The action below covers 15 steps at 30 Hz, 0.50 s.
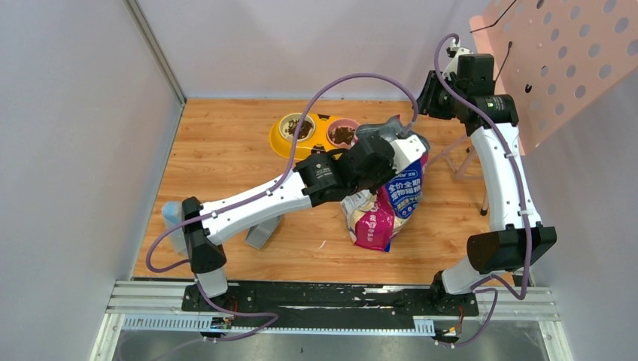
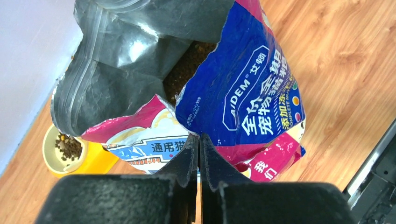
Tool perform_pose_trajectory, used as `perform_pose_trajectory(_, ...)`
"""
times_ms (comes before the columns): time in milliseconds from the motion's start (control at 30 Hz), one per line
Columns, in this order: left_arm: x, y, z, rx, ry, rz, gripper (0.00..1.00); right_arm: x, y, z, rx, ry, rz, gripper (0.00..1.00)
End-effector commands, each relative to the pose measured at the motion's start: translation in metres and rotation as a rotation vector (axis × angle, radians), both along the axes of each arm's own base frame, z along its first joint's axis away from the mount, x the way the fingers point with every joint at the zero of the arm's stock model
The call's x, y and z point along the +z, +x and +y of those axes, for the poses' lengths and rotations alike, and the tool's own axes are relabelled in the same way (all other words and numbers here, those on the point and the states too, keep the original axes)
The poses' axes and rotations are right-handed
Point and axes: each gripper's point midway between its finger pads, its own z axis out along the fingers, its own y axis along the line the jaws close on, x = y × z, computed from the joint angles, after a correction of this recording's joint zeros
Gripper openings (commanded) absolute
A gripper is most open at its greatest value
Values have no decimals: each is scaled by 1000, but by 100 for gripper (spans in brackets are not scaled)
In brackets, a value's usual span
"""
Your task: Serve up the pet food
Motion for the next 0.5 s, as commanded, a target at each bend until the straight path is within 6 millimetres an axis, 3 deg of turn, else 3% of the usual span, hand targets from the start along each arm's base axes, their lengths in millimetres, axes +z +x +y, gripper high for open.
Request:
perform_pose_trajectory(0,33,8,39,-33,-41,-23,0,19,-2,-2,19,6,-69,38)
perform_pose_trajectory(133,66,9,70,-109,-42,-125,0,18,-9,7,133,2,-82,43)
perform_pose_trajectory(200,88,17,83,-118,-51,-199,0,18,-11,10,165,4,-85,56)
perform_pose_trajectory(300,111,25,99,-146,-25,-307,0,22,-17,20,204,64,-82,63)
perform_pose_trajectory(467,116,35,120,-127,19,-354,0,23,-22,30,280,78,-92,67)
